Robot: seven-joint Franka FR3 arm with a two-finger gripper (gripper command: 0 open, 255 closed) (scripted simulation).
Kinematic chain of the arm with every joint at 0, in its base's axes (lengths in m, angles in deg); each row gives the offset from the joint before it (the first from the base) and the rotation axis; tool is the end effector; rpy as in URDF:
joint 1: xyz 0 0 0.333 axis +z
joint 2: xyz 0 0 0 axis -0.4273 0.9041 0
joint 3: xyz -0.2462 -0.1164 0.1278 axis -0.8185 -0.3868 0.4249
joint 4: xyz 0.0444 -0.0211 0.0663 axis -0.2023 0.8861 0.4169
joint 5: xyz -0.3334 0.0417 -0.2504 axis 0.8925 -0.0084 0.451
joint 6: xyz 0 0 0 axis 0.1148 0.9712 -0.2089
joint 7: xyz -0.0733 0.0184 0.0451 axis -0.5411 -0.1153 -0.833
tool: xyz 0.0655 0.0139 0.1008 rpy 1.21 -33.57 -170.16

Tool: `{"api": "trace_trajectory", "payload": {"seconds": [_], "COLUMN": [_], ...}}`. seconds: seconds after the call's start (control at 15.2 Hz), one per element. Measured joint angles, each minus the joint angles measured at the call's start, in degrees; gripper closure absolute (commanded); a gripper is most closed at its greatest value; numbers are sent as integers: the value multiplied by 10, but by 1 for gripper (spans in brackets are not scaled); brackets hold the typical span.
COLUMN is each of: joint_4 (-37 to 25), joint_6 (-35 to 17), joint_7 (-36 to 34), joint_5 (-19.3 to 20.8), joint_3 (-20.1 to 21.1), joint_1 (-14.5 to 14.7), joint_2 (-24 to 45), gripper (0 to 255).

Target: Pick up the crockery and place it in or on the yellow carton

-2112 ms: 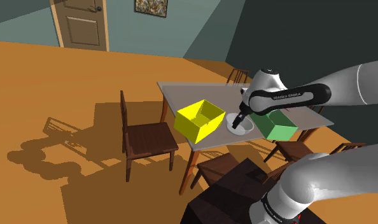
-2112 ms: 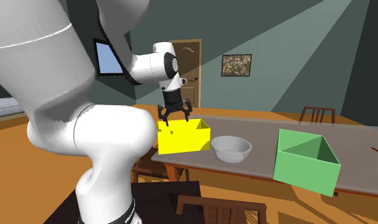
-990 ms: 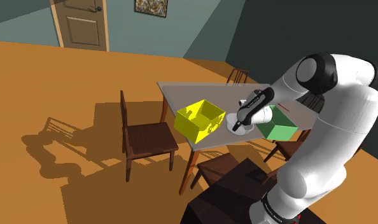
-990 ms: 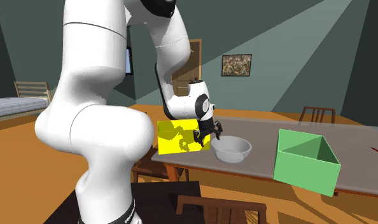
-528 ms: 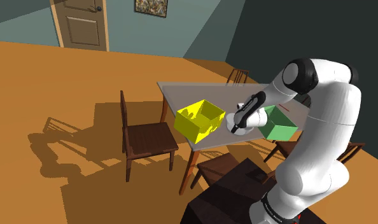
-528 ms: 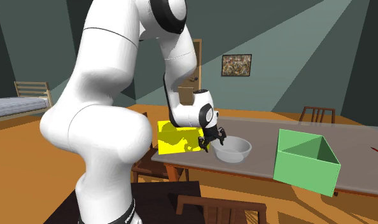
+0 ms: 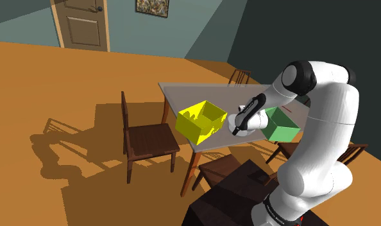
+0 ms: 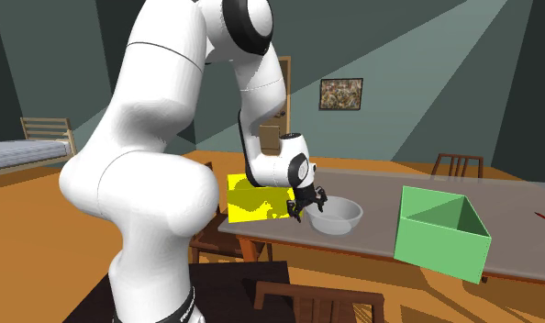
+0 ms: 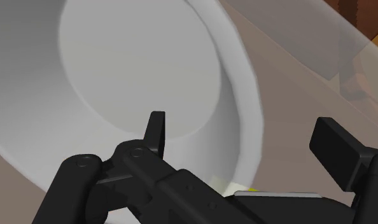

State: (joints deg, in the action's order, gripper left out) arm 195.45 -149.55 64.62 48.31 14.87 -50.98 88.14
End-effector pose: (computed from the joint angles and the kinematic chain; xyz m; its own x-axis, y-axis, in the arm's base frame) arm 0.4181 -0.3260 0.1339 0.9500 0.2759 0.1462 0.2192 -0.9227 0.3171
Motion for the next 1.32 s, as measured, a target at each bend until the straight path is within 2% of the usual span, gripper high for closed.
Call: {"api": "trace_trajectory", "payload": {"seconds": [0.07, 0.13, 0.79, 1.32], "joint_4": [0, 0, 0, 10], "joint_6": [0, 0, 0, 49], "joint_7": [0, 0, 0, 3], "joint_5": [0, 0, 0, 6], "joint_3": [0, 0, 0, -11], "joint_1": [0, 0, 0, 8], "joint_2": [0, 0, 0, -59], "gripper": [0, 255, 255, 255]}}
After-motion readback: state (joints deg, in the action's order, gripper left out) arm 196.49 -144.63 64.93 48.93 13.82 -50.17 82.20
